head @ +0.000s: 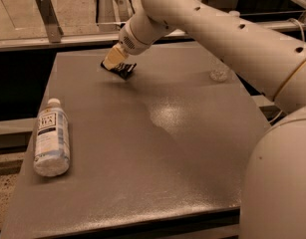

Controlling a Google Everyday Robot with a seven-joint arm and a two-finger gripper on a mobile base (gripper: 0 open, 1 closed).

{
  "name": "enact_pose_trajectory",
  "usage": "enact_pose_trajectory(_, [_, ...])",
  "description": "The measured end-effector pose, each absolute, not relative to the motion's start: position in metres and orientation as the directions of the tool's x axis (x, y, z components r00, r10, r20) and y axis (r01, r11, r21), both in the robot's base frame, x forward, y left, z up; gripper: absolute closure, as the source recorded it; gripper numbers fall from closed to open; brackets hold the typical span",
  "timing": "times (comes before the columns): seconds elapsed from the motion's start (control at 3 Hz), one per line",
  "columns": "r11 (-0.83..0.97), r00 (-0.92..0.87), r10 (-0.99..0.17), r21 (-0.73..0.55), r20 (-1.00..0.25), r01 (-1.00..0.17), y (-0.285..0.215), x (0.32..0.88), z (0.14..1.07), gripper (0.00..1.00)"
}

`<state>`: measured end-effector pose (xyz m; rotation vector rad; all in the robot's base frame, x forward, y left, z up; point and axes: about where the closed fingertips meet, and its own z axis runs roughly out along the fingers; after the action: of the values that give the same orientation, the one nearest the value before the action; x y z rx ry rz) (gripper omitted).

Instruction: Move rxbar chocolate near blue plastic bottle

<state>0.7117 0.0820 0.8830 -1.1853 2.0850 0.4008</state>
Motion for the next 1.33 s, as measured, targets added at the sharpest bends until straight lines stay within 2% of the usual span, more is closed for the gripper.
enact_pose_trajectory(0.33, [0.539,-0.340,-0.626,-0.074,-0.702,-0.839,0.081,0.720,0.878,0.00])
enact_pose_trajectory(1.33, [0.536,-0.361,-0.618,-0.038,-0.698,-0.843,0.086,0.737,0.849,0.00])
